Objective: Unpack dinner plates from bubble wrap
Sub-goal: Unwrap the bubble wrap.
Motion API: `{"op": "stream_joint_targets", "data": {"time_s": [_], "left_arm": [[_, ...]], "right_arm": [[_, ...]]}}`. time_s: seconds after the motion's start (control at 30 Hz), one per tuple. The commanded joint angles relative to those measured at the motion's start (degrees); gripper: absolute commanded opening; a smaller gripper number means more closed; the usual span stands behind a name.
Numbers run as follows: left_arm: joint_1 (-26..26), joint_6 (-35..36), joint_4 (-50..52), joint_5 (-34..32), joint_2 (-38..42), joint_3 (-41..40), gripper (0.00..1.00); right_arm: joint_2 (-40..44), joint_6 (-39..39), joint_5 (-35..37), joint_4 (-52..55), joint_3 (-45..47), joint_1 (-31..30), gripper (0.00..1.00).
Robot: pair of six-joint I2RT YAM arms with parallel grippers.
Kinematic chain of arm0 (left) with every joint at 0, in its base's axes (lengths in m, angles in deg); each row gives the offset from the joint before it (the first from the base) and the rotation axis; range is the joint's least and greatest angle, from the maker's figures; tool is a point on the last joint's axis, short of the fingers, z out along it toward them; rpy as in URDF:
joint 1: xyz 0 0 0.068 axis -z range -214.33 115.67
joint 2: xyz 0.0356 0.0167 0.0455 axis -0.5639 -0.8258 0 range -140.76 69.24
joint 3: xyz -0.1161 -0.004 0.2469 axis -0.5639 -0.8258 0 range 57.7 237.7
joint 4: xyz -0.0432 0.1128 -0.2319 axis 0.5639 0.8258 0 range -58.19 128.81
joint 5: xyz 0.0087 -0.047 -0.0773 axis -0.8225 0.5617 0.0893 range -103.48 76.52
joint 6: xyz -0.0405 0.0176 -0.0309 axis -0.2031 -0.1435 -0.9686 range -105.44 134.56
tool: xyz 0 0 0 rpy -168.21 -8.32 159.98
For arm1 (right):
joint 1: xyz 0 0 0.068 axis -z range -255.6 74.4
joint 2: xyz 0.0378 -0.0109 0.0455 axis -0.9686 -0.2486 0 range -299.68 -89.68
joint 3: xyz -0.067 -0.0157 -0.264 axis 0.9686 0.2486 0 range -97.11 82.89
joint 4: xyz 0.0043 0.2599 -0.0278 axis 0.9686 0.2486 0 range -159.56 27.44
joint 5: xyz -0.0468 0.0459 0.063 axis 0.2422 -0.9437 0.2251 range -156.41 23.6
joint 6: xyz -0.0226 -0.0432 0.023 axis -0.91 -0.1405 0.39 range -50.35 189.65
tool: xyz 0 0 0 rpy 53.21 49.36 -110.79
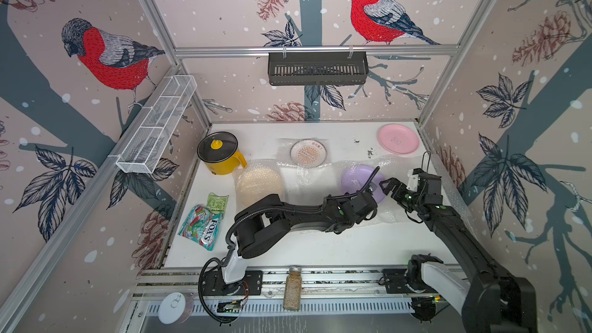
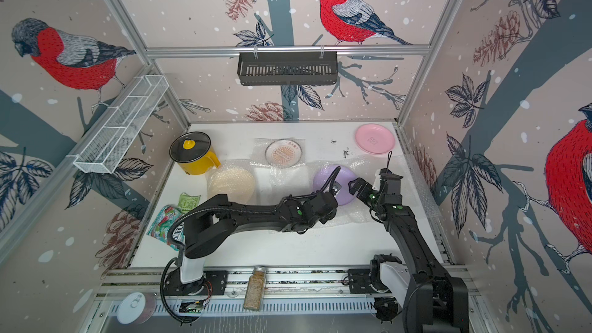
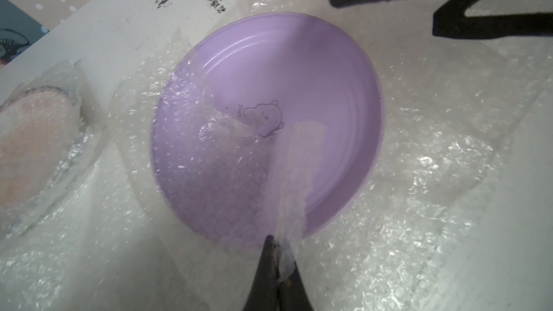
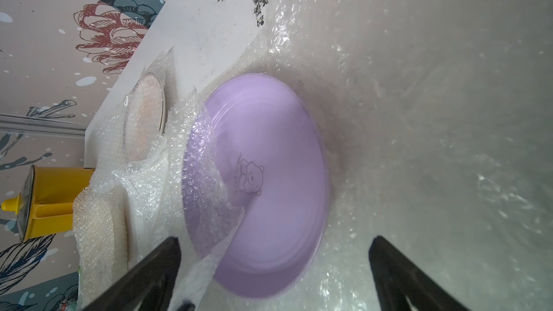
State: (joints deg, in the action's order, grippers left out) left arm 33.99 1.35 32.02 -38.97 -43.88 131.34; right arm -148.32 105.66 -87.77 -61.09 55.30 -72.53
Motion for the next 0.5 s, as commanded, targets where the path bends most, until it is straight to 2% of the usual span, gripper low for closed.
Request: {"op": "stream_joint_targets", "data": {"time_s": [0.0,0.13,0.33,0.47], "left_arm": [[-0.8,-9.36,-2.04,-2.19,2.42,-2.43,0.0],[-1.93,-16.54,-5.19,-2.76,6.66,-7.85,0.0],[-2.37,-24.73,-10.62,-4.12,11.38,-16.0,0.0],[-3.31,-29.65,-12.09,-4.66,13.15,-20.4,0.0]], "right_arm": [[-2.14,0.39,-0.02,-3.11,-0.84,0.1,0.99],[-4.13,0.56,0.81,-3.98,-0.38,1.51,0.99],[-5.1,1.26,-1.87,-6.54,2.18,5.68,0.99],[-6.75,1.48,-2.67,-7.38,2.89,6.4,0.99]]}}
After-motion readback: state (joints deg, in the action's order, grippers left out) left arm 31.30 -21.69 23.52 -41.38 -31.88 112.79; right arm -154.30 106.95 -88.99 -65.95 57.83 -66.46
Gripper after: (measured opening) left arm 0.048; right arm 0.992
